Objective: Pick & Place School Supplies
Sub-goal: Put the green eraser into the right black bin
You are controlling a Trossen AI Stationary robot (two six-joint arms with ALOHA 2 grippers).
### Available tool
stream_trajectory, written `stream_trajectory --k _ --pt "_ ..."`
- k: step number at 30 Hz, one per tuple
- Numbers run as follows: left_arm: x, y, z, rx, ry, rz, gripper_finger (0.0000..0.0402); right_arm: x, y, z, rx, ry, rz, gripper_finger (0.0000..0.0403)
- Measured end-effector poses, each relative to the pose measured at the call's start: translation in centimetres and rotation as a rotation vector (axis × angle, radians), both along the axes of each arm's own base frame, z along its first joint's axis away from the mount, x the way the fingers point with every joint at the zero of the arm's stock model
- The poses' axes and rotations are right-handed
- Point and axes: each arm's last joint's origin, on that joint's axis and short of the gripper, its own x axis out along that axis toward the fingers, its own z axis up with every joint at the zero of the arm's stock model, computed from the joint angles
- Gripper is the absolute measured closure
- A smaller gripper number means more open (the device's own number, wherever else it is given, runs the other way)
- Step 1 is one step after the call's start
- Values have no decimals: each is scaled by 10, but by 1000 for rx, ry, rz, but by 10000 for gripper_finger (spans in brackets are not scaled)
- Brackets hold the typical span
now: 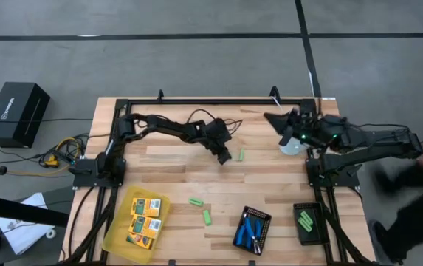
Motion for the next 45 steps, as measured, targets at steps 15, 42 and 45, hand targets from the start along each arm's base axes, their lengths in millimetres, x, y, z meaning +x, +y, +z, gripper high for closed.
stream_trajectory --k 15,42,45 --pt "-125 2 287 379 -678 293 400 37 -33 38 150 477 69 360" --pt "-295 0 301 392 -780 240 366 167 -14 -100 926 813 115 186" --pt "-295 0 301 393 -784 235 355 163 -19 -93 913 873 94 175"
